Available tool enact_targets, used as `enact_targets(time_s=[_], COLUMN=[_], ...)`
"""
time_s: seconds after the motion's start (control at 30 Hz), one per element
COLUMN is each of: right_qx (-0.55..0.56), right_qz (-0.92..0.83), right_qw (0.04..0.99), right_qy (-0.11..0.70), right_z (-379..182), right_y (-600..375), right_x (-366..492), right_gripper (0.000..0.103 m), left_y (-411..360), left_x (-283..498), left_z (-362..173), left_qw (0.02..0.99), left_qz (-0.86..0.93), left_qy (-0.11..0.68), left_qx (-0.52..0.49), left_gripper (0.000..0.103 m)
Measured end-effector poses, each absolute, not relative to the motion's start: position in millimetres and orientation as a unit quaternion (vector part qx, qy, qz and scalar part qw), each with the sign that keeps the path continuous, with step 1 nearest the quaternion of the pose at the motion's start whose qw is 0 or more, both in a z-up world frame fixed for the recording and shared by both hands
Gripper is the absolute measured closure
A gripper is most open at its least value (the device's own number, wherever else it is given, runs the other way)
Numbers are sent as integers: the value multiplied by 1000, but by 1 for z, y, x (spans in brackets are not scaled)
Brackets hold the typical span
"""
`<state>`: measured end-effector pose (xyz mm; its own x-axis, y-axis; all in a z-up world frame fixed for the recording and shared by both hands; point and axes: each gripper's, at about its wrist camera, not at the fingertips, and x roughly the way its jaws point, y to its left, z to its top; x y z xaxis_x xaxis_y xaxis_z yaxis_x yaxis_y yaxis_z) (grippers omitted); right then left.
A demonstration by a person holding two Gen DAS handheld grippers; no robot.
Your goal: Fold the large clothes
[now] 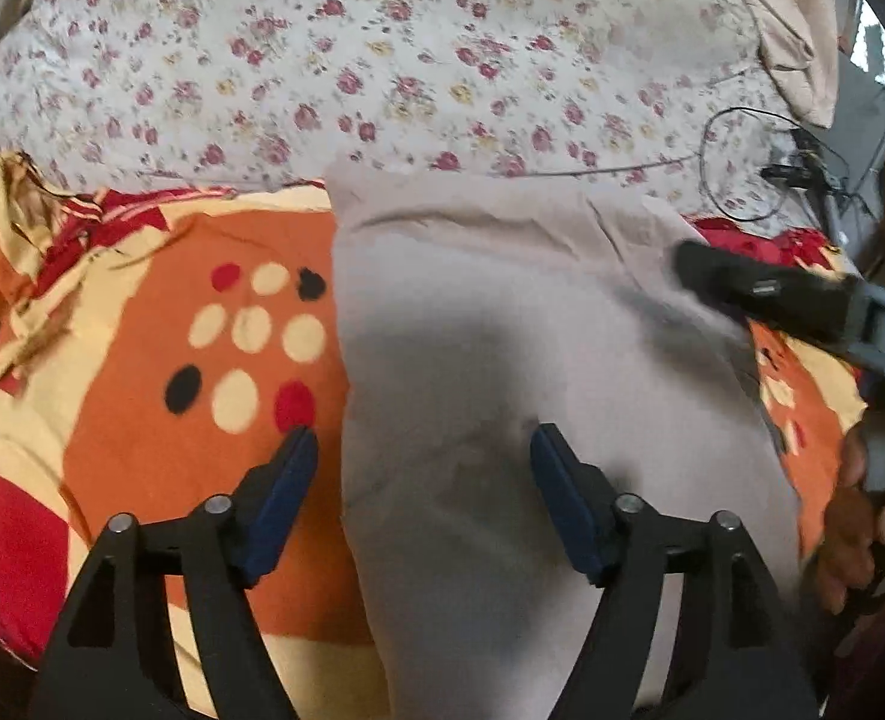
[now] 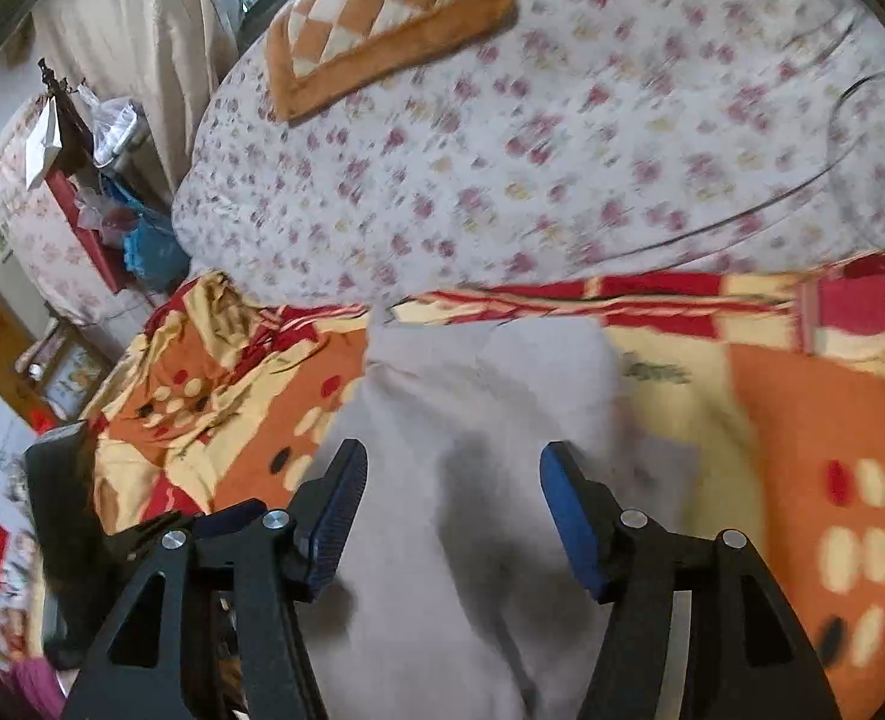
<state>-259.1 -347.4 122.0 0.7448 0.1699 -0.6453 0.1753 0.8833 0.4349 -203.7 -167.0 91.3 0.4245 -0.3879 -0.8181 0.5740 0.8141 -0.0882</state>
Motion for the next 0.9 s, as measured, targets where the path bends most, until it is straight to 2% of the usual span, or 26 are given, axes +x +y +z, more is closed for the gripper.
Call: enact_targets(time_s=[0.1,0.17,0.23,0.37,0.47,0.63,0.9], right_qx=[234,211,193,217,264,280,190], right_qz=[-36,-77,-107,-145,-139,-118,-87], right_qw=[897,892,885,881,868,872,903], right_qy=[374,392,410,395,397,383,376], right_z=[100,85,68,45,36,56,106], right_y=[-348,-353,-360,-384,-400,-399,-351], right_x=[-231,-222,-218,-230,-236,-262,-306], right_gripper=[45,47,47,47,40,39,39], left_y=[-179,-183,-188,-200,-203,-198,-195], left_x=[-193,-189,-187,-189,-192,-194,-200], left_z=[81,76,72,66,65,67,71], left_qw=[834,833,832,830,832,837,843], left_qz=[-283,-283,-289,-299,-296,-286,-278], left_qy=[461,464,465,462,457,455,448], left_qx=[106,101,91,97,104,103,109], left_gripper=[28,21,18,17,17,17,17])
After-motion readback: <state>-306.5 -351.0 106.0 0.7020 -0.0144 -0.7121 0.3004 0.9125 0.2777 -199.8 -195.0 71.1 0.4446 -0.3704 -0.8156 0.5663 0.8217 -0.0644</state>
